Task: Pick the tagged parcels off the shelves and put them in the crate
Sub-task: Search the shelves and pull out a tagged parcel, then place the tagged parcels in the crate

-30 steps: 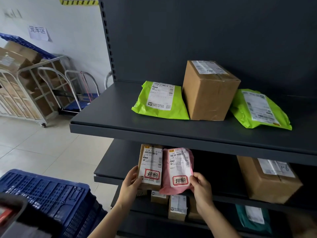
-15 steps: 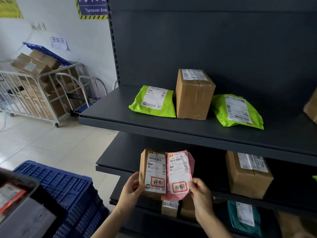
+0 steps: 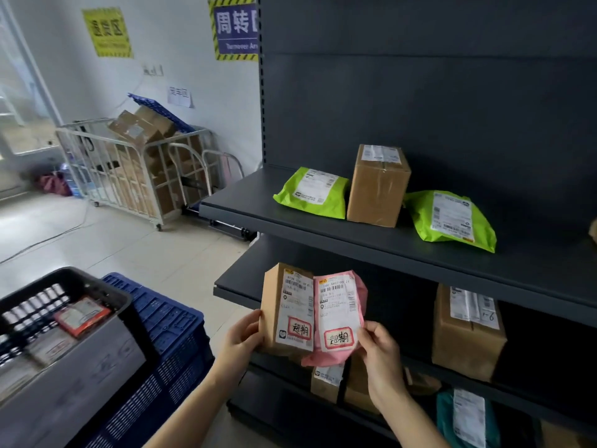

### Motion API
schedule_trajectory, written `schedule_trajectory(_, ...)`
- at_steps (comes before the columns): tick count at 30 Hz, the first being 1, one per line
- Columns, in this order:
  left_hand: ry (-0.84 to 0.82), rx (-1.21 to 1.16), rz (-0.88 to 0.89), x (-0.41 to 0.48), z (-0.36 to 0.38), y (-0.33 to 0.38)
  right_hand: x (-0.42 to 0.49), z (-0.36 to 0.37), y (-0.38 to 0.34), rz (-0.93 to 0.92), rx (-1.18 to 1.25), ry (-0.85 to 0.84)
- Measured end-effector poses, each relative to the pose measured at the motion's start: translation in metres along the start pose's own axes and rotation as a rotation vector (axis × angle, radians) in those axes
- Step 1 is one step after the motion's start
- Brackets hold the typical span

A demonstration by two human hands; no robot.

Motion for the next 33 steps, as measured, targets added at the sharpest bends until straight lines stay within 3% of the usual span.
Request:
schedule_trajectory(13,0.297,-0.087,-0.017,-0.059,-0.081,0.015,-0.036,0.102,-0.036,-0.027,0.140,-0.267)
schedule_trajectory(27,0.526,-0.256,0.012,-0.107,-0.239,0.022,-0.064,0.269,-0.053,0.009,0.251,-0.541)
schedule_trajectory(33,0.597,-0.284,0.023,-0.107,-0.314,0.019,-0.072,0.347,-0.058,0.030,0.227,-0.584)
Point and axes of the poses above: each hand's wrist, its own x-axis towards the middle knuckle, its own z-axis out of the palm, y = z × x, the point moved 7 cm from there along x, towards the middle knuckle, and after that the axes turned 4 degrees about -z, right-handed, at the moved point
